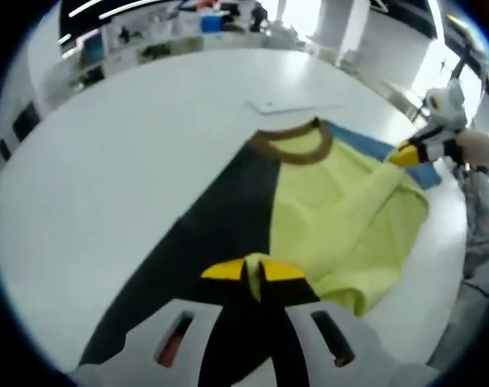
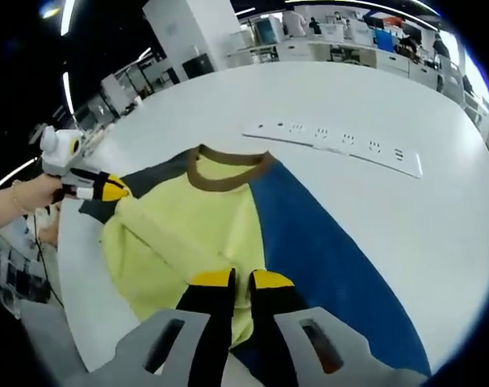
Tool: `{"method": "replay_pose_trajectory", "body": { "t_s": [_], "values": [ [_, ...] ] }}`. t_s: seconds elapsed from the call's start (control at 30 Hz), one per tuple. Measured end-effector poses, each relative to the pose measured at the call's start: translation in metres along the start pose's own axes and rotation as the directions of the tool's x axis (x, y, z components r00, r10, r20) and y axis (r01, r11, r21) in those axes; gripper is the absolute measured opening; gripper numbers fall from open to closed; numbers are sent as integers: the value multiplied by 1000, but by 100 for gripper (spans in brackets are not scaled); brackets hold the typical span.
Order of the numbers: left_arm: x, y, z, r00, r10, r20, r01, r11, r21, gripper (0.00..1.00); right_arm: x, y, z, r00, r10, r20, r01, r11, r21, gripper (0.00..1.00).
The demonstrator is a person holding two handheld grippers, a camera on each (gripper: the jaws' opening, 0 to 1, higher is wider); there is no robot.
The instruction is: Fold the garment on the visible template until the final outline fits inside the template.
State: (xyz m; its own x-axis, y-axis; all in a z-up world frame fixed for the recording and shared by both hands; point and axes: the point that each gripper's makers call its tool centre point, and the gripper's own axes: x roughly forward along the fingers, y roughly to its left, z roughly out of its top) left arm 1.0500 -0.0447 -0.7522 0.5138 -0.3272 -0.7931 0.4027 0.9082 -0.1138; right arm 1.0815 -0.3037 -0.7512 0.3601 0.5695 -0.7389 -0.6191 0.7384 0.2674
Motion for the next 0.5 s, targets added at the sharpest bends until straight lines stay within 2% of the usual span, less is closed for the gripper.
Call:
{"method": "replay_pose_trajectory", "body": {
  "t_s": [0.23,0.5],
  "values": [
    [-8,1,2,1000,3,21,-2,1000,-17,11,-9,-1,3,1000,-15,21,15,1000,-9,18],
    [-22,1,0,999,0,53,2,999,-38,17,-25,-2,4,998,-24,57,24,1000,5,22]
  ]
}}
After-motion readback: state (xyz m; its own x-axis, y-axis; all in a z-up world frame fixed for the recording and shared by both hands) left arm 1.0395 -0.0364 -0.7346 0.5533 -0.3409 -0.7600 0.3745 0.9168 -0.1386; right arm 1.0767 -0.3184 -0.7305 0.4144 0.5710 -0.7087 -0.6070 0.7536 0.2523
